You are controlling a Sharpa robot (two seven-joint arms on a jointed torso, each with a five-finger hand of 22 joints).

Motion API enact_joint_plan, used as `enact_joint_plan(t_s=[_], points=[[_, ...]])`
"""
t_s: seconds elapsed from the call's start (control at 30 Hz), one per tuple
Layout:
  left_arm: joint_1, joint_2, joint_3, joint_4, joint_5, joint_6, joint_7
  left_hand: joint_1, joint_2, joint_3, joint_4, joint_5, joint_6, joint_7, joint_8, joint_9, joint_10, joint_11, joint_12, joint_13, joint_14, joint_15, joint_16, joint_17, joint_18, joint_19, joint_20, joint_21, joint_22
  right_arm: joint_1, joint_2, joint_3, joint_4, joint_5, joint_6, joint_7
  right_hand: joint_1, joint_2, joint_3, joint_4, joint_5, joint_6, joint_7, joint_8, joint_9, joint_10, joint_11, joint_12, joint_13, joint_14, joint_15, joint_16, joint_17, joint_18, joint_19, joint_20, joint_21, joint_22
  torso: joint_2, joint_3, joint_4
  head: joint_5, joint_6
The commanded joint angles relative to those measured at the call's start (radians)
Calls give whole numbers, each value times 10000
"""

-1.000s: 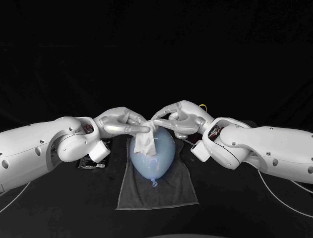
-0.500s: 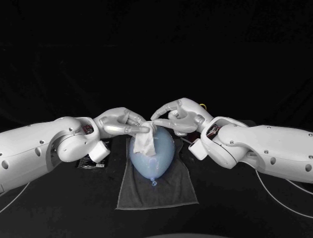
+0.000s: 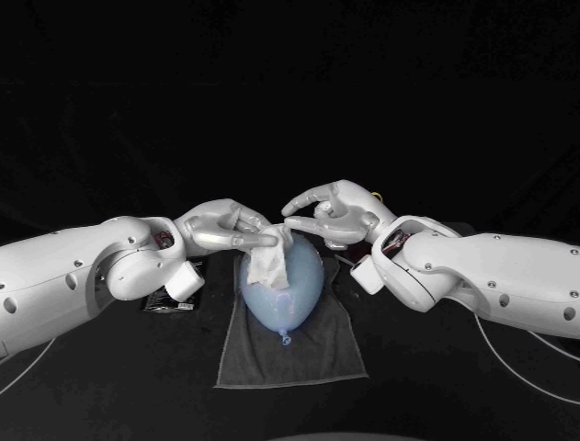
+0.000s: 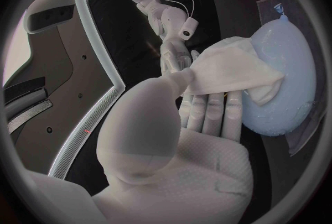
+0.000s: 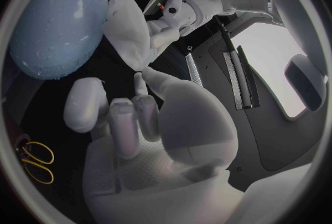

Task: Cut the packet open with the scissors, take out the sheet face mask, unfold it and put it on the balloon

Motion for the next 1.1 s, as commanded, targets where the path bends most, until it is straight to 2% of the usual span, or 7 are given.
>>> enact_joint_plan(t_s=[0.03, 0.23, 0.43, 0.7, 0.8, 1.1], points=[[2, 13, 8, 11, 21, -34, 66, 60, 77, 38, 6, 30, 84, -20, 32, 345, 70, 11, -59, -17, -16, -52, 61, 19, 124, 9, -52, 76, 23, -19, -11, 4, 33, 13, 32, 218, -261, -283, -376, 114, -2, -242, 50, -194, -102, -76, 90, -76, 1205, 1043, 108, 35, 2633, 109, -52, 122, -135, 1377, 2, 7, -2, 6, 5], [-2, 12, 8, 13, 21, -39, 67, 60, 77, 38, 6, 30, 84, -20, 32, 345, 70, 11, -59, -17, -16, -52, 61, 19, 124, 9, -52, 76, 23, -61, -30, 4, 43, -117, 314, 188, -181, -374, -755, 188, -5, -389, 115, -377, -207, -188, 155, -111, 1151, 1043, 173, 35, 2633, 156, -137, 229, -287, 1339, -1, 8, -7, 15, 1], [-4, 12, 8, 21, 22, -34, 70, 60, 77, 38, 6, 30, 84, -20, 32, 345, 70, 11, -59, -17, -16, -52, 61, 19, 124, 9, -52, 76, 23, -113, 8, 3, -38, -242, 707, 56, -7, -271, -889, 200, -3, -257, 110, -369, -224, -179, 163, -65, 1187, 1043, 191, 35, 2633, 172, -150, 279, -285, 1341, 1, 6, -3, 21, 8], [-5, 21, 8, 35, 22, -14, 84, 55, 81, 46, 8, 30, 85, -20, 40, 356, 86, 9, -65, -21, -8, -55, 69, 29, 122, 9, -57, 98, 35, -173, 182, -1, -255, -288, 923, -49, 339, 193, -862, 231, -5, 59, 81, -316, -258, -145, 133, 1, 1238, 1043, 172, 35, 2633, 192, -164, 305, -287, 1342, -1, 1, 6, 20, -15], [-5, 14, 7, 50, 22, -11, 86, 55, 81, 46, 8, 30, 85, -20, 40, 356, 86, 9, -65, -21, -8, -55, 69, 29, 122, 9, -57, 98, 35, -181, 233, -1, -332, -276, 939, -33, 374, 297, -847, 261, -5, 197, 57, -277, -262, -130, 116, 21, 1255, 1043, 162, 35, 2633, 194, -167, 304, -283, 1343, 3, -2, 7, 23, -18], [-5, -4, 7, 78, 22, -17, 80, 55, 81, 46, 8, 30, 85, -20, 40, 356, 86, 9, -65, -21, -8, -55, 69, 29, 122, 9, -57, 98, 35, -187, 321, -2, -378, -234, 936, 50, 605, 754, -673, 321, -4, 752, -151, -100, -280, -31, -60, 117, 1342, 1043, 26, 35, 2633, 179, -110, 215, -123, 1385, 6, 5, -1, 36, -38]])
